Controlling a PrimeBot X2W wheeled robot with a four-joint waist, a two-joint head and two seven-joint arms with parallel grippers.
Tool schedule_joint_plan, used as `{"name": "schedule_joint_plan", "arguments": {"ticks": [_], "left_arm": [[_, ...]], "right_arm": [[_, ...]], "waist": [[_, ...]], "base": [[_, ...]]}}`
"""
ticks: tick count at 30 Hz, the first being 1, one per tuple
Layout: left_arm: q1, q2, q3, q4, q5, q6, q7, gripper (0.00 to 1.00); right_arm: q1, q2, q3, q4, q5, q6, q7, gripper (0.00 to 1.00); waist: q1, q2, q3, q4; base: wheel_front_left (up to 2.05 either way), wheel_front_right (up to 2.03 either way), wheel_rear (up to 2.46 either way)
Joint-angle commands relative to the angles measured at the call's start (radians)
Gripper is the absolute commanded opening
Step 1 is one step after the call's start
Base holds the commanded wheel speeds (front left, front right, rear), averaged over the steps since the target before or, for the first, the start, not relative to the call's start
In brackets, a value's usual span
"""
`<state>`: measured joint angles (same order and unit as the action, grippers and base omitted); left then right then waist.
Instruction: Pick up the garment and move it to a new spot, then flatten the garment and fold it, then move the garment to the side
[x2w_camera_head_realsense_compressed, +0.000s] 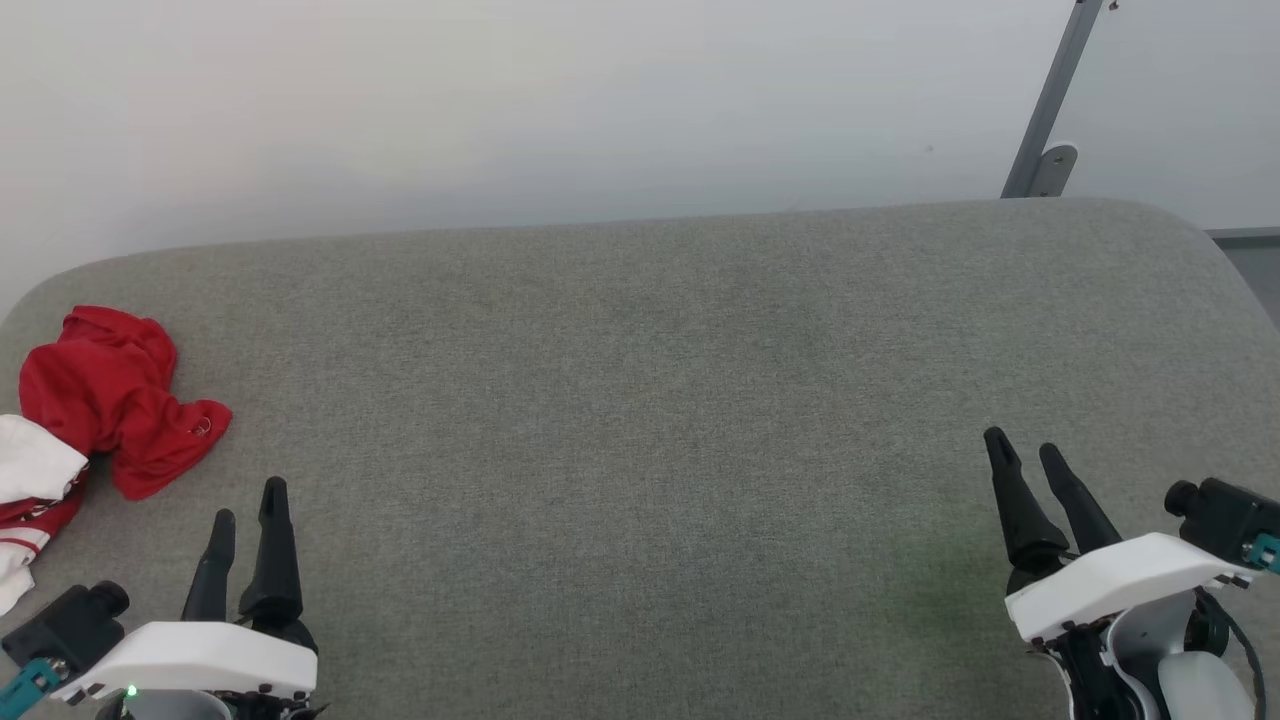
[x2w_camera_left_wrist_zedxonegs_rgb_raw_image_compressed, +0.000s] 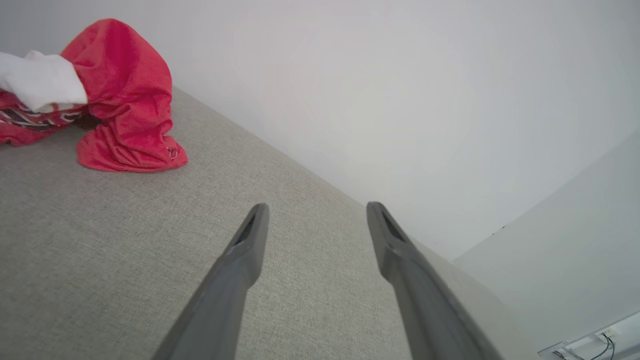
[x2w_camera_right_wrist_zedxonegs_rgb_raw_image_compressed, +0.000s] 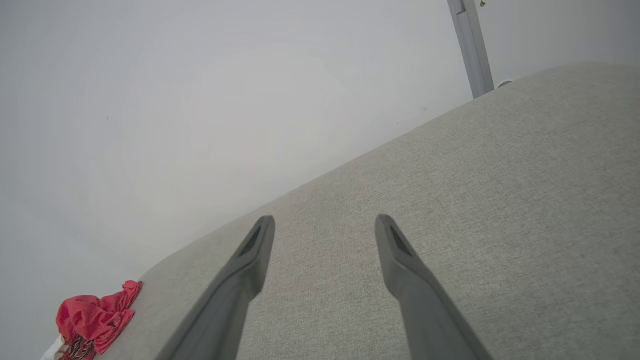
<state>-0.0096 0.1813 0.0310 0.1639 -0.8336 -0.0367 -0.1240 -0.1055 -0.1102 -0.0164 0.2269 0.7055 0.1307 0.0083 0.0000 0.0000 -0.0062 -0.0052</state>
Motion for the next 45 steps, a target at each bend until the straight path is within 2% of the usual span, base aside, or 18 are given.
{"name": "schedule_joint_plan", "arguments": {"ticks": [1,45], "left_arm": [[0.004,0.007,0.003,-0.014,0.038,-0.007,-0.011,1.0],[0.035,0.051,-0.017,-0.029,0.379,-0.041,-0.11,1.0]], "right_arm": [[-0.021,-0.008,0.004,-0.018,-0.032,0.0,-0.008,1.0],[-0.027,-0.031,0.027,-0.059,-0.409,0.0,-0.065,1.0]], "waist": [[0.0,0.0,0.0,0.0],[0.0,0.0,-0.001,-0.003]], "base": [[0.0,0.0,0.0],[0.0,0.0,0.0]]}}
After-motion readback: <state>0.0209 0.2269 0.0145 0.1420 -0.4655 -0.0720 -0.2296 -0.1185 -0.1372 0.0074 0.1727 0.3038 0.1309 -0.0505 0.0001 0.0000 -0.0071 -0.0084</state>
